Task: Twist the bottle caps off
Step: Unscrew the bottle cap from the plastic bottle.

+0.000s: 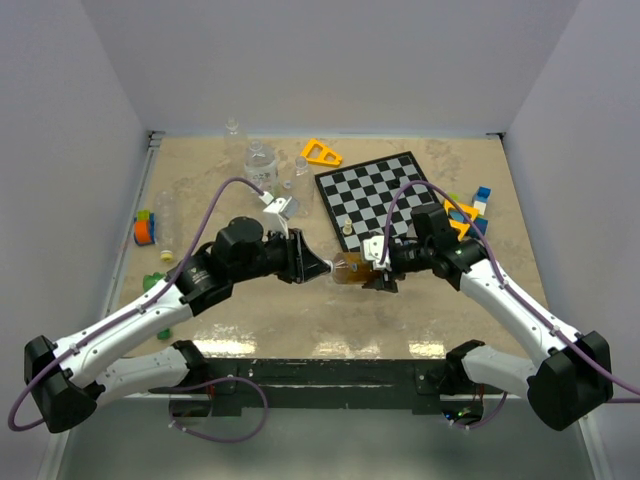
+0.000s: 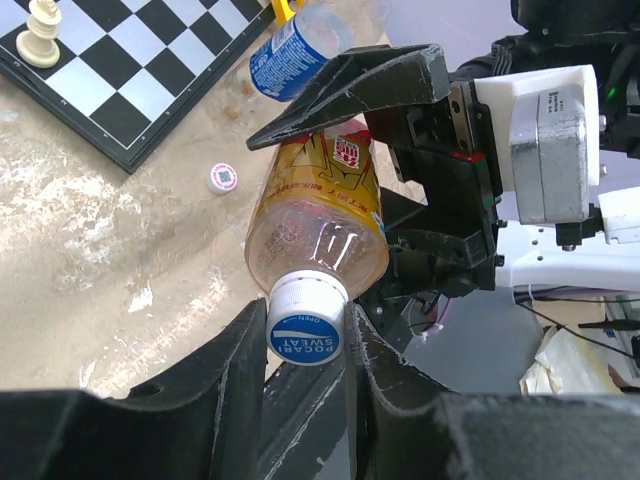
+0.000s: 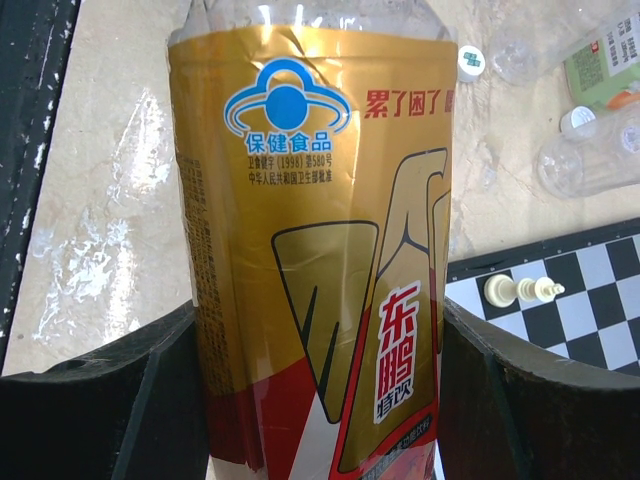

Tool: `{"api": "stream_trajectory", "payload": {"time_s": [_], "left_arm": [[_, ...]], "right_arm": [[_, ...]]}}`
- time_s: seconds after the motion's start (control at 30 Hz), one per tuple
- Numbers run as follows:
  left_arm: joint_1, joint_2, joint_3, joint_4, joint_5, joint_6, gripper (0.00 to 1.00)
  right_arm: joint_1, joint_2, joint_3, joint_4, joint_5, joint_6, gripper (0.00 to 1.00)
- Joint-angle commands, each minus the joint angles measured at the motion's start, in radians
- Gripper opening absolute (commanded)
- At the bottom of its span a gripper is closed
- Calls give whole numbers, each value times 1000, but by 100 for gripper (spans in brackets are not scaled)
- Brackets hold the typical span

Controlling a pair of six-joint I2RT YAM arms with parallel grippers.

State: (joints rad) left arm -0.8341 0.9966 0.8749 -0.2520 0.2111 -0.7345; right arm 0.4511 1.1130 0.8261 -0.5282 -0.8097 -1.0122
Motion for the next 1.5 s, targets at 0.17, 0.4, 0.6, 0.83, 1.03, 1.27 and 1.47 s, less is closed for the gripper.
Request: {"api": "stream_trajectory", "payload": {"time_s": [0.17, 0.4, 0.6, 0.83, 1.03, 1.27, 1.47], "left_arm": [[6, -75, -2, 83, 23, 138, 55], [6, -179, -45, 88, 18, 383, 94], [6, -363, -203, 236, 16, 587, 100], [6, -455, -272, 307, 155, 1033, 99], [6, -356, -251, 275, 223, 1231, 98], [6, -191, -188, 278, 312, 1307, 95], [6, -118, -162, 300, 341, 1340, 93]], "right_arm": [[-8, 10, 2, -24, 24, -16, 6], [-8, 8, 2, -24, 26, -16, 6], [-8, 8, 2, -26, 24, -17, 6], [-8, 7, 4, -27, 23, -19, 6], [-8, 5, 2, -26, 23, -17, 6], [-8, 11, 2, -29, 24, -20, 6], [-8, 5, 2, -30, 23, -22, 6]]}}
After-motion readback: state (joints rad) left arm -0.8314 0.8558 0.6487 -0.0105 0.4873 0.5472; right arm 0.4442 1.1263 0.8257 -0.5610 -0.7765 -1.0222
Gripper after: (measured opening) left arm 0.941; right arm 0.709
